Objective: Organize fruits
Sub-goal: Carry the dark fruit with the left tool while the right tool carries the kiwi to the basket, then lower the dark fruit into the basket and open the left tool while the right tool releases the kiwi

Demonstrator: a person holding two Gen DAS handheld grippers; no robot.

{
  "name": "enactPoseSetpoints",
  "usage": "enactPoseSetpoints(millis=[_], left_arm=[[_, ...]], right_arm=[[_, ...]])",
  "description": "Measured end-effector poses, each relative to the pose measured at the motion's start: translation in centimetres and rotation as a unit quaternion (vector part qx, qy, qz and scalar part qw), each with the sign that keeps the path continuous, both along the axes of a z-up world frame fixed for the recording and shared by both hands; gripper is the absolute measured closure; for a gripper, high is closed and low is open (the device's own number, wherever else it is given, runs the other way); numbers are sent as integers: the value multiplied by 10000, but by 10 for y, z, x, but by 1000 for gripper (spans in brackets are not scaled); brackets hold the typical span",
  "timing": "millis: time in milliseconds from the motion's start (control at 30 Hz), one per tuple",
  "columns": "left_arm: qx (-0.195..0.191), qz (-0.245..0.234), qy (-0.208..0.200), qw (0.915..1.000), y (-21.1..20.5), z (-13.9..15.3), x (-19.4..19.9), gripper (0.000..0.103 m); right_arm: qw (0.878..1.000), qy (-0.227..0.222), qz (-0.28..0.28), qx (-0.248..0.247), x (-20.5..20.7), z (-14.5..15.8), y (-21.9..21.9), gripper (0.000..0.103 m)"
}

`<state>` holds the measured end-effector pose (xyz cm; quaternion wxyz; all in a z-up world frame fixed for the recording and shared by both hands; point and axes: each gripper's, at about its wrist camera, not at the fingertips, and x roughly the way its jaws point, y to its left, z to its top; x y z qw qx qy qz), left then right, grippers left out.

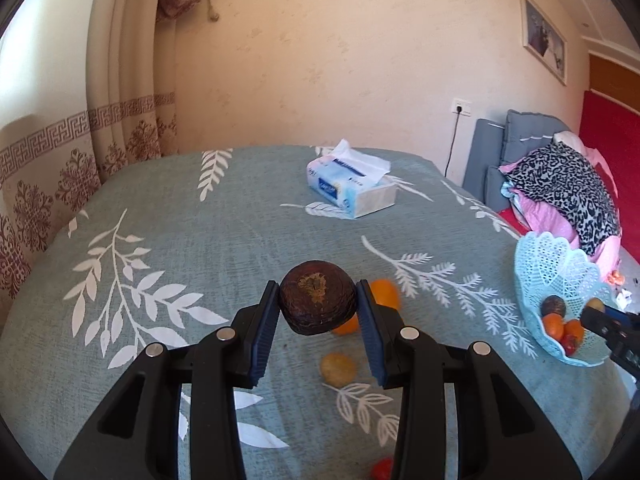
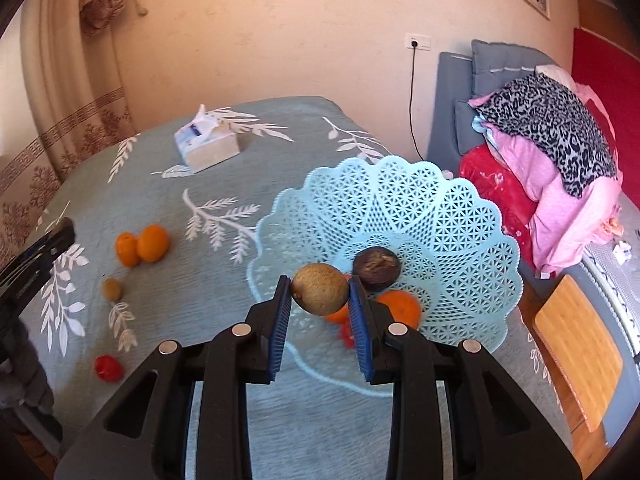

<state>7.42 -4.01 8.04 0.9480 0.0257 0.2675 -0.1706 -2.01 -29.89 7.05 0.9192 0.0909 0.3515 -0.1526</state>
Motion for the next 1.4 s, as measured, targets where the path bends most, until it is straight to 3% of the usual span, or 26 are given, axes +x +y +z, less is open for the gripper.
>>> enactPoseSetpoints(millis=[333, 400, 633, 767, 867, 1000, 1400], left_arm=[[-15, -476, 138, 9988, -30, 10, -15, 64], [22, -591, 225, 9980, -42, 9, -18, 64], [128, -1021, 336, 9941, -94, 9, -29, 64], [149, -1278, 494, 9905, -127, 6, -31, 64], [174, -1423, 581, 9880, -149, 4, -31, 64], [251, -1602, 662, 9845, -175, 0, -33, 64], [420, -1857, 869, 9779, -204, -13, -35, 63]], right_arm=[[9999, 83, 19, -102, -3, -14, -16, 69], [9998, 73, -21, -192, -3, -14, -19, 65], [9989, -110, 55, -443, -10, -6, -29, 65], [9990, -152, 65, -420, -16, -4, -40, 64], [9992, -170, 32, -362, -21, -6, -49, 55], [9994, -193, -5, -294, -25, -8, -58, 55], [9997, -199, -39, -106, -30, -13, -66, 53]])
